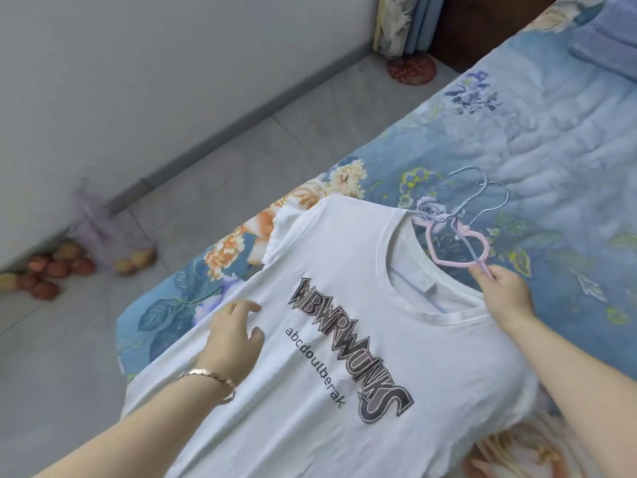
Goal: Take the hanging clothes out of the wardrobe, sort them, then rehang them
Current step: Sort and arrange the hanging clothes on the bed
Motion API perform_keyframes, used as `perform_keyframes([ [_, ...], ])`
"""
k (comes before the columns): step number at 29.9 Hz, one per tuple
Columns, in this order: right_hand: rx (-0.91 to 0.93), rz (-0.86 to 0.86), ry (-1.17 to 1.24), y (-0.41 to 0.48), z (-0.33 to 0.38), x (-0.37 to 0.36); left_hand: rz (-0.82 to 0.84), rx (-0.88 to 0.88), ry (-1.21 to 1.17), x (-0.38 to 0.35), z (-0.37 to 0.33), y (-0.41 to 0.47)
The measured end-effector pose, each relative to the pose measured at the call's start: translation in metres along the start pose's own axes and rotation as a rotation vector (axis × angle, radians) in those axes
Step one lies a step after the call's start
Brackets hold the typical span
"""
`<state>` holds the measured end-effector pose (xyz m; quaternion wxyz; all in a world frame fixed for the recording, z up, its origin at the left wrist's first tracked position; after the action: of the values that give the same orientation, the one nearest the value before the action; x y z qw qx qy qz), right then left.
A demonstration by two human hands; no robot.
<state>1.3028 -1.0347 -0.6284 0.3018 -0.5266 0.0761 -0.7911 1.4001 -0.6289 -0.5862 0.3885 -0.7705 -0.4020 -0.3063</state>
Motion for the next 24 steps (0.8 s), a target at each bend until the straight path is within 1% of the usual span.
perform_keyframes([
  [3,-0.055,0.033,-0.044,0.034,-0.008,-0.022,0.023,-0.012,0.001,-0.019,0.003,0.023],
  [4,-0.1,0.026,-0.093,0.041,-0.012,-0.03,0.038,-0.01,-0.004,-0.025,0.004,0.028],
  [7,-0.297,-0.067,-0.201,0.039,-0.025,-0.043,0.087,-0.006,-0.013,-0.037,-0.002,0.033],
  [8,-0.321,-0.107,-0.2,0.031,-0.025,-0.043,0.111,-0.011,-0.022,-0.04,-0.005,0.033],
  [10,-0.269,-0.136,-0.229,0.011,-0.017,-0.044,0.182,-0.027,-0.023,-0.043,-0.012,0.028],
  [11,-0.204,-0.11,-0.277,-0.001,-0.01,-0.048,0.218,-0.034,-0.01,-0.042,-0.015,0.024],
  [13,-0.077,-0.001,-0.394,-0.031,-0.001,-0.056,0.28,-0.048,0.019,-0.039,-0.02,0.016],
  [16,0.022,0.262,-0.449,-0.085,-0.003,-0.067,0.363,-0.084,0.062,-0.03,-0.032,0.0],
  [18,0.003,0.394,-0.457,-0.123,-0.009,-0.062,0.414,-0.137,0.112,-0.02,-0.043,-0.014],
  [20,-0.045,0.472,-0.503,-0.159,-0.015,-0.049,0.467,-0.213,0.188,-0.009,-0.056,-0.03],
  [22,-0.088,0.487,-0.535,-0.197,-0.023,-0.029,0.513,-0.297,0.292,0.005,-0.072,-0.052],
  [24,-0.109,0.457,-0.513,-0.235,-0.03,-0.004,0.55,-0.388,0.374,0.019,-0.093,-0.08],
])
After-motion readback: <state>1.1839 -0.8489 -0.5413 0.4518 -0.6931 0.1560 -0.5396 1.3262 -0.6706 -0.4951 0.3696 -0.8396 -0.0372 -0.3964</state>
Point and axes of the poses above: each hand's wrist, its own y-axis towards the middle knuckle, its own x-axis out of the back of the hand, z = x × y, the point moved 6 cm from there along y, towards the middle knuckle, and after that the axes turned 13 degrees about -x, right-handed, at the moved point
